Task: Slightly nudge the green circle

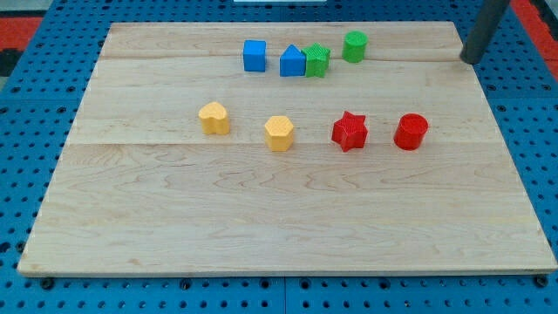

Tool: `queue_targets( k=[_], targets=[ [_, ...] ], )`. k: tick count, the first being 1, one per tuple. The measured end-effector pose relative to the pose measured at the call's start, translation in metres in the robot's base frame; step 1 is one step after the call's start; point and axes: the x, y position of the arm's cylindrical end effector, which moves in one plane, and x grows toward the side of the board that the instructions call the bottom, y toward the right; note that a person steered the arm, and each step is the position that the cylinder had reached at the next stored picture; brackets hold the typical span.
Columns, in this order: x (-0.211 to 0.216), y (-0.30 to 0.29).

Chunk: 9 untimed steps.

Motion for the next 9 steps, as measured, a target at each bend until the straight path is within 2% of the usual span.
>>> queue_targets(
  k=[1,2,3,4,9],
  targets=[
    [0.033,-0.077],
    [0.037,-0.099],
    [0.029,-0.169],
    [0.027,-0.182],
    [0.015,-0.170]
  ],
)
